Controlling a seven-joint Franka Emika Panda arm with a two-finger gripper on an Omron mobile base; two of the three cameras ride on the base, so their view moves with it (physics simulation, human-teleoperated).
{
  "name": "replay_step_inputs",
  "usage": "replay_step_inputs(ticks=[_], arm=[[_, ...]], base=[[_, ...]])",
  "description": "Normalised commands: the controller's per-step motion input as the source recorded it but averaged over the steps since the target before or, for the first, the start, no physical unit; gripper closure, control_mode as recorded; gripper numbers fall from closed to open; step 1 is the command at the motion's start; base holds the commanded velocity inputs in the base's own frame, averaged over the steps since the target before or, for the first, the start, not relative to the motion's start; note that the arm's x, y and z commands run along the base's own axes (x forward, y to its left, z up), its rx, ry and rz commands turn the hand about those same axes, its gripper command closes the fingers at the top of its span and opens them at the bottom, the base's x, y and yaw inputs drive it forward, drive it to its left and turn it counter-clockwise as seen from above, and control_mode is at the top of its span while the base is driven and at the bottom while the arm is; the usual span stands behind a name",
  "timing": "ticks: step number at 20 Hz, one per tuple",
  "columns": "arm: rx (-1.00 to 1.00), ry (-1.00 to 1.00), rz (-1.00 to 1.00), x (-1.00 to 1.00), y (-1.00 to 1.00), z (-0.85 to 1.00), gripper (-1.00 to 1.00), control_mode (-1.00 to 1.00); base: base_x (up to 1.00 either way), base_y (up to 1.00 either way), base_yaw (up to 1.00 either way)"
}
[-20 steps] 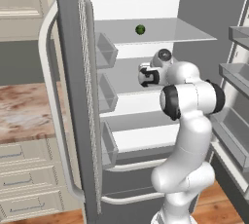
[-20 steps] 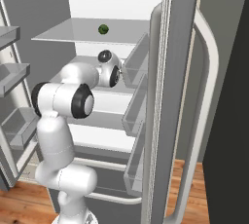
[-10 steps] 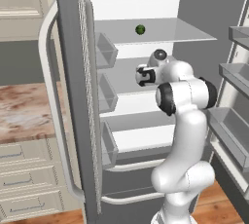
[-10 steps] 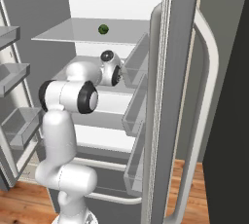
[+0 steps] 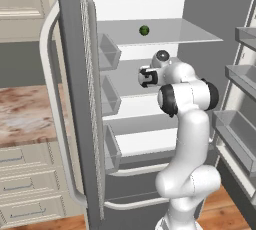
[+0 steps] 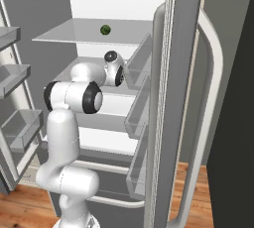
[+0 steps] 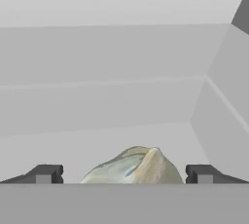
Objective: Retrieve the bottle and the shaker from the cabinet and place them next to the mixing bowl on the counter. Then add garlic from the fridge to the mixing bowl.
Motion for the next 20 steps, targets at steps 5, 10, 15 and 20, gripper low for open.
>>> replay_step_inputs(ticks=[5,10,15,20], arm=[[0.0,0.0,0.0,0.0,0.0,-0.06,1.0,-1.0],[0.0,0.0,0.0,0.0,0.0,-0.02,1.0,-1.0],[0.0,-0.02,0.0,-0.07,0.01,0.0,1.0,-1.0],[0.0,0.0,0.0,-0.76,0.0,0.06,1.0,-1.0]], base=[[0.0,0.0,0.0],[0.0,0.0,0.0],[0.0,0.0,0.0],[0.0,0.0,0.0]])
